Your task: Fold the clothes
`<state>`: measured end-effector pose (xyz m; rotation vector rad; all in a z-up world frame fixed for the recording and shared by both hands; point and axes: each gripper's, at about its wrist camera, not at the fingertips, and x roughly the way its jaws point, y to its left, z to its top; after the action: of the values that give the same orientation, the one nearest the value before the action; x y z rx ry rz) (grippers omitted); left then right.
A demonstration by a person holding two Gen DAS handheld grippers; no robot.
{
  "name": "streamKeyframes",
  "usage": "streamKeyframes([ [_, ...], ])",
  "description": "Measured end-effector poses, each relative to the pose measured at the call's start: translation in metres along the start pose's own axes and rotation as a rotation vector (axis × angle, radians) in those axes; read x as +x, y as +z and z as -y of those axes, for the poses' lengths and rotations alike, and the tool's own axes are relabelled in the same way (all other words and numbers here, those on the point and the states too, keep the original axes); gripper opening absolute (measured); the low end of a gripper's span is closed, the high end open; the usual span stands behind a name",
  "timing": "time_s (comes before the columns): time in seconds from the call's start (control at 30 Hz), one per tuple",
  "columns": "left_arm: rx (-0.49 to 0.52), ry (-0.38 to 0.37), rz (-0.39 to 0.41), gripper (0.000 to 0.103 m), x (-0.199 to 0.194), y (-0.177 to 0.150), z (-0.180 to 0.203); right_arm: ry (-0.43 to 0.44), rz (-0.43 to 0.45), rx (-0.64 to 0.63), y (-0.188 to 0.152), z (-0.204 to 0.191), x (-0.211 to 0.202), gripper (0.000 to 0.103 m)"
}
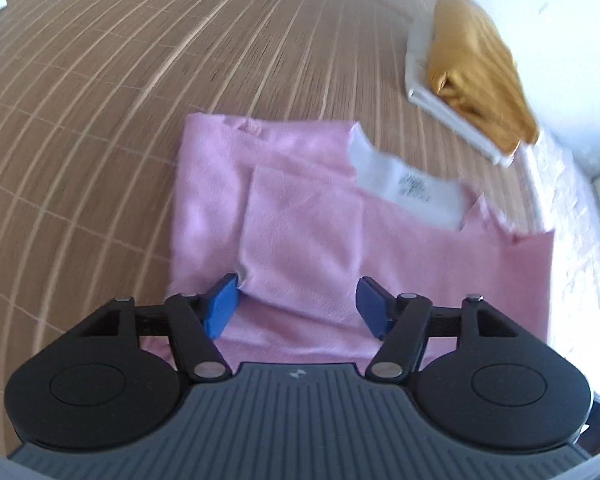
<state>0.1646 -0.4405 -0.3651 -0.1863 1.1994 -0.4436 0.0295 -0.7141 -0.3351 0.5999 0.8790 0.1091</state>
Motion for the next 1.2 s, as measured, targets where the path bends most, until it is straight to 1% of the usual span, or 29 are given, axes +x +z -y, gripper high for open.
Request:
streamKeyframes([
  [0.03,-0.005,0.012,-0.002,0.056,0.002,0.001,0.002,0.001,-0.002,0.005,-0.002,0.001,0.0,0.072],
  [0.1,-0.002,0.047,-0.007,0.055,0.007,0.002,0.007,0.001,-0.002,0.014,-0.004,0.001,-0.001,0.072],
  [0.2,0.01,0.09,0.006,0.055,0.009,0.0,0.017,-0.003,-0.002,0.032,-0.005,0.003,-0.003,0.072],
  [0.23,0.018,0.106,0.012,0.045,0.008,-0.001,0.019,-0.005,-0.002,0.039,-0.006,0.003,-0.003,0.072],
  [0.27,0.023,0.139,0.026,0.031,0.006,-0.003,0.019,-0.006,-0.001,0.046,-0.006,0.004,-0.004,0.072],
  [0.3,0.017,0.17,0.046,0.005,0.002,-0.004,0.018,-0.007,0.002,0.05,-0.006,0.004,-0.005,0.072],
  [0.4,0.001,0.178,0.118,0.005,-0.011,-0.005,0.01,-0.016,0.01,0.049,-0.005,0.004,-0.009,0.072],
  [0.47,0.048,0.18,0.151,0.005,-0.022,-0.005,0.011,-0.021,0.013,0.041,-0.004,0.003,-0.012,0.072],
  [0.53,0.111,0.19,0.174,0.005,-0.033,-0.006,0.015,0.002,0.003,0.052,-0.002,0.005,-0.013,0.073],
  [0.6,0.163,0.219,0.185,0.005,-0.038,-0.008,0.017,0.029,0.021,0.075,0.001,0.007,-0.019,0.073],
  [0.63,0.171,0.228,0.187,0.005,-0.04,-0.009,0.016,0.038,0.036,0.083,0.003,0.007,-0.022,0.072],
  [0.77,0.152,0.255,0.194,0.005,-0.042,-0.011,0.005,0.027,0.092,0.1,0.013,0.007,-0.034,0.074],
  [0.83,0.16,0.266,0.197,0.005,-0.043,-0.014,0.003,0.007,0.116,0.09,0.017,0.007,-0.035,0.074],
  [0.9,0.208,0.265,0.169,0.005,-0.038,-0.019,0.002,-0.022,0.123,0.055,0.022,0.006,-0.032,0.074],
  [0.93,0.218,0.273,0.174,0.005,-0.038,-0.024,0.001,-0.042,0.123,0.028,0.024,0.005,-0.028,0.073],
  [0.97,0.229,0.271,0.171,0.005,-0.036,-0.027,-0.001,-0.051,0.113,-0.001,0.027,0.004,-0.022,0.069],
  [1.03,0.246,0.292,0.164,0.005,-0.03,-0.03,-0.004,-0.054,0.085,-0.059,0.032,0.001,-0.009,0.062],
  [1.1,0.248,0.296,0.154,0.005,-0.026,-0.032,-0.009,-0.054,0.035,-0.11,0.032,-0.002,0.009,0.06],
  [1.13,0.255,0.307,0.152,0.005,-0.025,-0.033,-0.01,-0.082,0.011,-0.136,0.033,-0.002,0.018,0.055],
  [1.17,0.267,0.322,0.151,0.005,-0.023,-0.034,-0.011,-0.127,-0.007,-0.165,0.033,0.0,0.025,0.053],
  [1.2,0.279,0.343,0.147,0.005,-0.021,-0.034,-0.013,-0.198,-0.015,-0.189,0.033,0.004,0.031,0.053],
])
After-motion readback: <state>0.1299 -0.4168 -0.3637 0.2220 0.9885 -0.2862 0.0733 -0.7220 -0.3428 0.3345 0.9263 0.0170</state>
